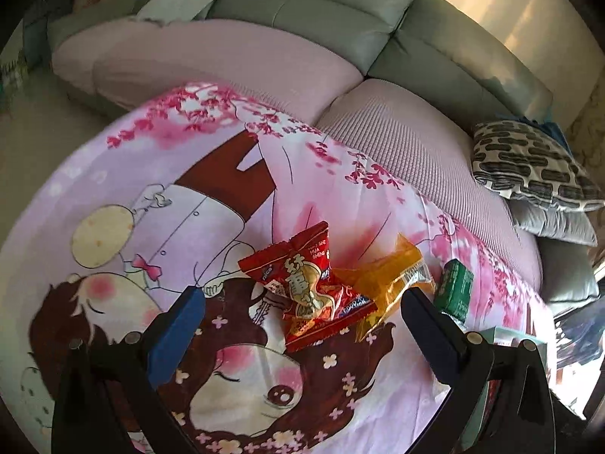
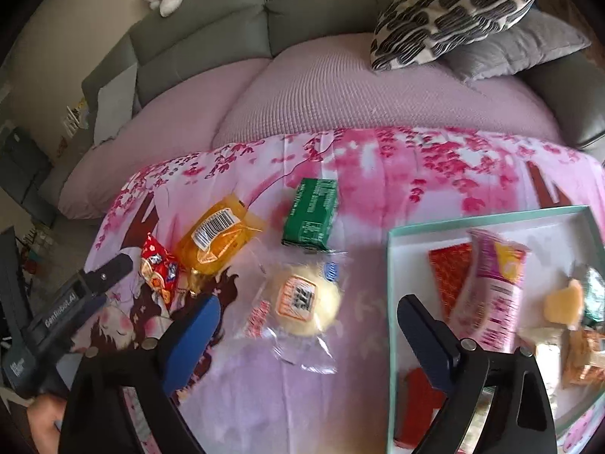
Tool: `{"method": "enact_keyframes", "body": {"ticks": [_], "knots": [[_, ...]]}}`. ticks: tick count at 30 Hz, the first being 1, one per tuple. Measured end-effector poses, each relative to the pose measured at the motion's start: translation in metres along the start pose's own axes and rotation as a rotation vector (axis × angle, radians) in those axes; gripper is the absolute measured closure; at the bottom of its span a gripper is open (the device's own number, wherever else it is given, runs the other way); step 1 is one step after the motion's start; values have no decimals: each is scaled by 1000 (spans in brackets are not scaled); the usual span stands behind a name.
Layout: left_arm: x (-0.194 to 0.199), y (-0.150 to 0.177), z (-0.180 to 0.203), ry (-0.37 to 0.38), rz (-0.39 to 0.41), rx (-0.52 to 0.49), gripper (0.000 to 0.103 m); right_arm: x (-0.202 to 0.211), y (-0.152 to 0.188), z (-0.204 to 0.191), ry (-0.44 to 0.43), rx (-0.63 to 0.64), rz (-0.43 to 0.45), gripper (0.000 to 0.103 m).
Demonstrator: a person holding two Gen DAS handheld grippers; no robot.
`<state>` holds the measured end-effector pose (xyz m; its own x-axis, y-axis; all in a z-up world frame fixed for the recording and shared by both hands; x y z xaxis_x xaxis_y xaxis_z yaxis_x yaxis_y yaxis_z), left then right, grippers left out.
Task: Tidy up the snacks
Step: 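Grasp the red snack bag with the left gripper while the right gripper grasps the white bun pack, then carry the red snack bag and bun pack over the tray with both grippers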
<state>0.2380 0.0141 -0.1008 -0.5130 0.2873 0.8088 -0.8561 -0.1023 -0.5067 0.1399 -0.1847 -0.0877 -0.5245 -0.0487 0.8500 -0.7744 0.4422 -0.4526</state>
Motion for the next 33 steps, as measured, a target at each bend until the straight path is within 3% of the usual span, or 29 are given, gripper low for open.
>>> {"method": "enact_keyframes", "body": {"ticks": [3, 11, 17, 21, 27, 33], "knots": [[-7, 0, -3, 6, -13, 21, 6, -17, 3, -6, -42, -37, -53, 7], [-30, 6, -12, 20, -55, 84, 21, -50, 15, -9, -21, -50, -123, 19], [-43, 11, -11, 55, -83, 121, 41, -62, 20, -2, -33, -94, -143, 25], [-46, 13, -8, 87, -94, 138, 62, -65, 23, 0, -49, -108, -150, 33], [-39, 14, -10, 75, -87, 144, 66, -62, 24, 2, -73, -122, -143, 46], [-23, 15, -7, 69, -68, 147, 67, -53, 33, 3, -112, -137, -135, 49]]}}
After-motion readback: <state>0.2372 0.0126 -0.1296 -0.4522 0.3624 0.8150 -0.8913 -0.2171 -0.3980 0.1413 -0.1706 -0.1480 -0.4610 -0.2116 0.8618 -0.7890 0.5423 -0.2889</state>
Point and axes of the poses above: each gripper's, at about its wrist camera, not at the fingertips, and x roughly against the way its jaws point, z to its right, y to its underside, the point moved 10 cm from there along -x, roughly the way its jaws point, and after that the axes turned 3 degrees about -x, right-handed, at the moved point
